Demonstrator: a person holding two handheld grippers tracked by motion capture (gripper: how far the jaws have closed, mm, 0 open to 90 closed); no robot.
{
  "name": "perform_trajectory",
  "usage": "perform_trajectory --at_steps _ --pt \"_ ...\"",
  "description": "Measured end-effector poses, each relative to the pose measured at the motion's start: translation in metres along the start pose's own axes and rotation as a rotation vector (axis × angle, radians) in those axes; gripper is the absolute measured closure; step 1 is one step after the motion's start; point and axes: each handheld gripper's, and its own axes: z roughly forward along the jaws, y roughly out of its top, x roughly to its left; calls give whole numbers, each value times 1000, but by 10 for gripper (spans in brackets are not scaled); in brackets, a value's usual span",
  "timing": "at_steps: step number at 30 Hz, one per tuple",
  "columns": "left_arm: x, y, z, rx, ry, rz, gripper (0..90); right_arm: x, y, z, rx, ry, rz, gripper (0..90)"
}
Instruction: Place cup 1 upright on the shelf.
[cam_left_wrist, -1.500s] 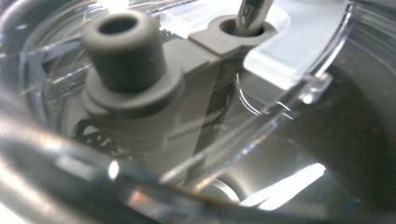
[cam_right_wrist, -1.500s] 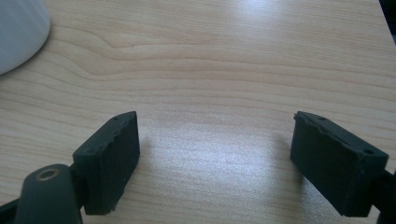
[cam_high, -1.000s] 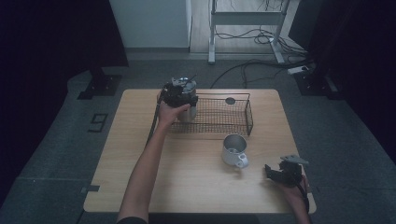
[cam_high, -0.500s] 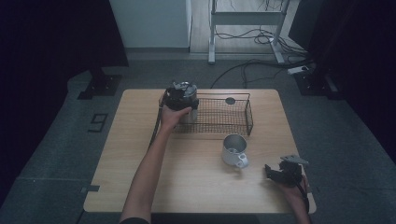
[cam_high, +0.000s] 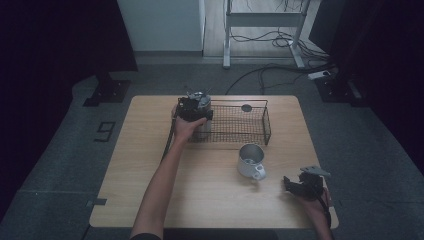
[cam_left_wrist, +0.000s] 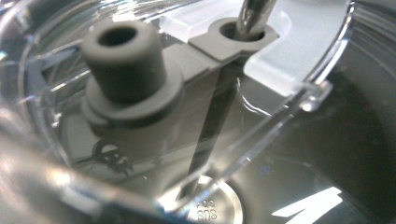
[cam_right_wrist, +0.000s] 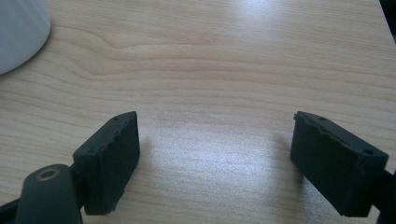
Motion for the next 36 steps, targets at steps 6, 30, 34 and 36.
perform_trajectory --at_steps 6,30,34,36 --pt "0 -4 1 12 0 3 39 0 0 0 0 1 0 156" --pt "-3 -9 -14 -26 -7 0 0 0 0 0 1 1 -2 156" --pt "-4 -11 -18 -22 3 5 0 0 0 0 1 1 -2 156" --pt "-5 -13 -21 -29 13 20 0 0 0 0 1 1 -2 156"
